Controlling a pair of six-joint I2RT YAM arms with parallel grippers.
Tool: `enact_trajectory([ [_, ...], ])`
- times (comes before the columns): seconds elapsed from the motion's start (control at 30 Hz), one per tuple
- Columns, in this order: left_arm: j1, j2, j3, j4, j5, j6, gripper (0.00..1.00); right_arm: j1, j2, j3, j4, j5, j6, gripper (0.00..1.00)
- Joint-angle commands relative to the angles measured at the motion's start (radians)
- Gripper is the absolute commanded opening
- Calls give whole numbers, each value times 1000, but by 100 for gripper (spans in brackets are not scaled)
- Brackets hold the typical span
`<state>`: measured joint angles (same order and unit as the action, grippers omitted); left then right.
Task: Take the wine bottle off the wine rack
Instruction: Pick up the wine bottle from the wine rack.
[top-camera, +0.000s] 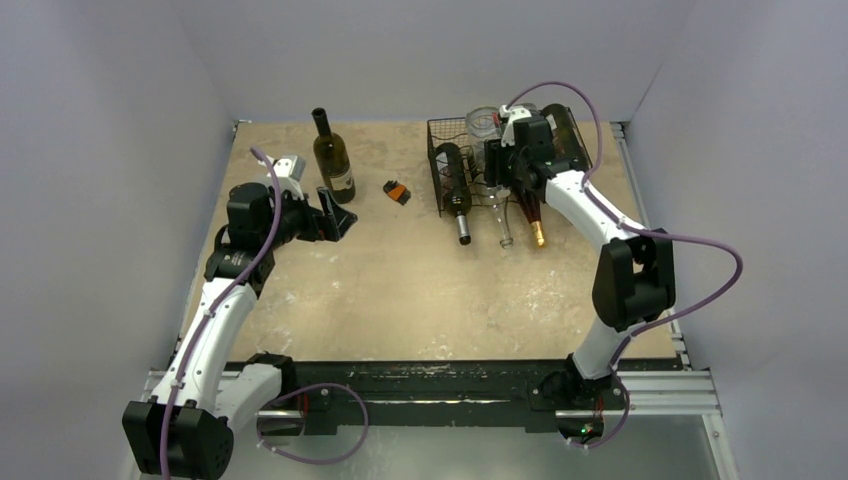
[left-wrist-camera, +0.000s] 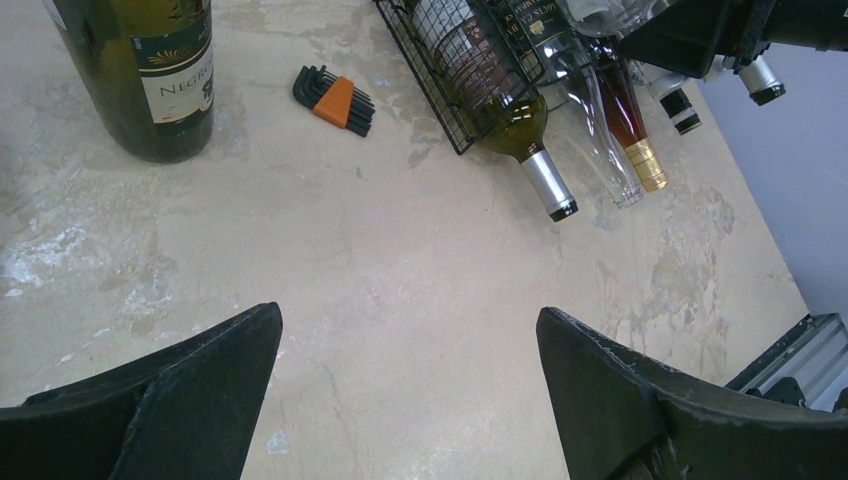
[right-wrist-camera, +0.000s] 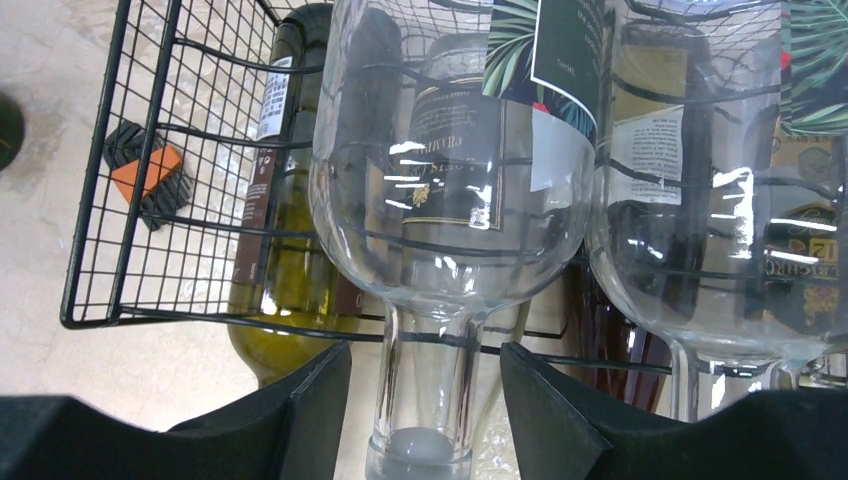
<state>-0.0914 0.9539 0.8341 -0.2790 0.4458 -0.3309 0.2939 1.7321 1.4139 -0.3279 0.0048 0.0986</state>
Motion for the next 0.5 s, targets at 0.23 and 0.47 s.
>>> enact_trajectory([
  [0.23,12,-10,47,9,11,-6,100,4,42,77,34,21,24,57],
  [0.47,15,-9,47,11,13,-7,100,4,58,79,45,7,45,55],
])
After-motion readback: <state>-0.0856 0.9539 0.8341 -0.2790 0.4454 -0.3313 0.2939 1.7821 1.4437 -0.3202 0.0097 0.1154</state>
